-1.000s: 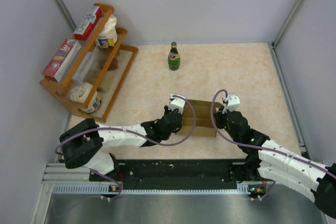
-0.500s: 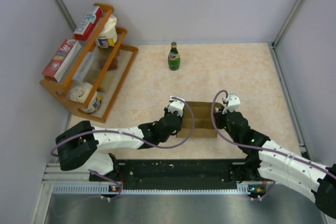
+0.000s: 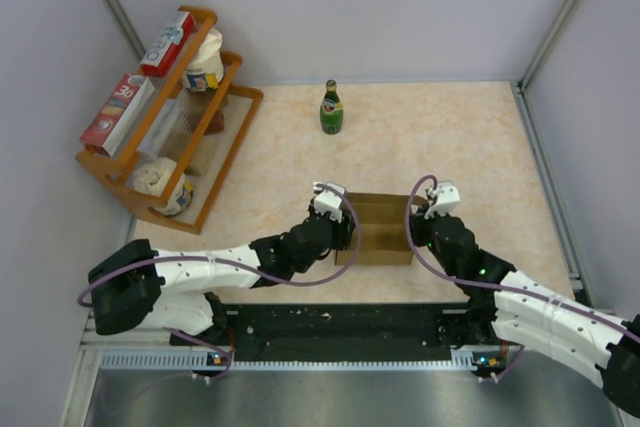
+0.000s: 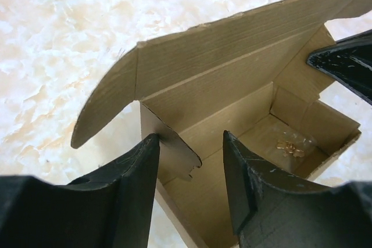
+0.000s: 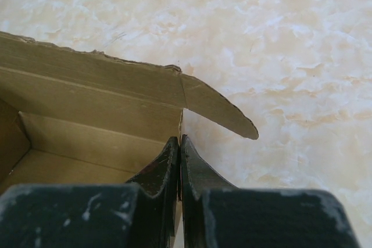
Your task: Fold the paper box
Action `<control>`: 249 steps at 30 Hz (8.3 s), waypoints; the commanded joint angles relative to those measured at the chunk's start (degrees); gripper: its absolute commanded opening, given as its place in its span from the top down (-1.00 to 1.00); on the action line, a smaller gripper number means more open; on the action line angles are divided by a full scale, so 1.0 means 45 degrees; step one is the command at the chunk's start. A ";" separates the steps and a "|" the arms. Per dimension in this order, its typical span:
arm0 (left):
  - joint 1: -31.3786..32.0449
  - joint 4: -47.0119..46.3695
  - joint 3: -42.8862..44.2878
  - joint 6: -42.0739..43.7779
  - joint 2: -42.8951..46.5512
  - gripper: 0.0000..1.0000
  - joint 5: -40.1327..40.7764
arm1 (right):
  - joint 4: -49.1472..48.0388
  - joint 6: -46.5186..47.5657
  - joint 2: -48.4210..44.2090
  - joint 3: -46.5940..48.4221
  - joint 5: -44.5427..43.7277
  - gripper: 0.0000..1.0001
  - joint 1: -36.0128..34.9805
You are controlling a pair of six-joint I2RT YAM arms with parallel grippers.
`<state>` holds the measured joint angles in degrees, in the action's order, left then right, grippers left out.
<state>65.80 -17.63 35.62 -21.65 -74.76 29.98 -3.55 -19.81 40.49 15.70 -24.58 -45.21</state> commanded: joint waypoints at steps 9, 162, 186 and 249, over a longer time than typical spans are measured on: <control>0.0280 -0.1552 -0.1351 -0.1204 0.0949 -0.13 -0.1778 | -0.0988 -0.0499 -0.0462 -0.0267 0.0247 1.00 -0.0480; 0.0241 0.5910 -0.1803 0.0004 0.7730 -0.50 -0.2466 | -0.4426 -0.1222 0.0964 -0.2884 -0.6413 1.00 -0.5676; 0.0300 0.4562 0.0249 0.2428 0.4075 -0.58 -0.1818 | 0.0085 -0.1768 -0.0874 -0.0522 -0.4870 0.97 -0.5676; 0.0280 0.7745 0.0641 0.1335 0.4075 -0.09 -0.2130 | 0.3543 -0.3293 0.0104 0.2096 -0.5320 0.92 -0.5637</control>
<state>66.85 16.82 38.37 -14.59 -56.93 20.62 13.08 -34.15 40.93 21.56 -47.59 -70.02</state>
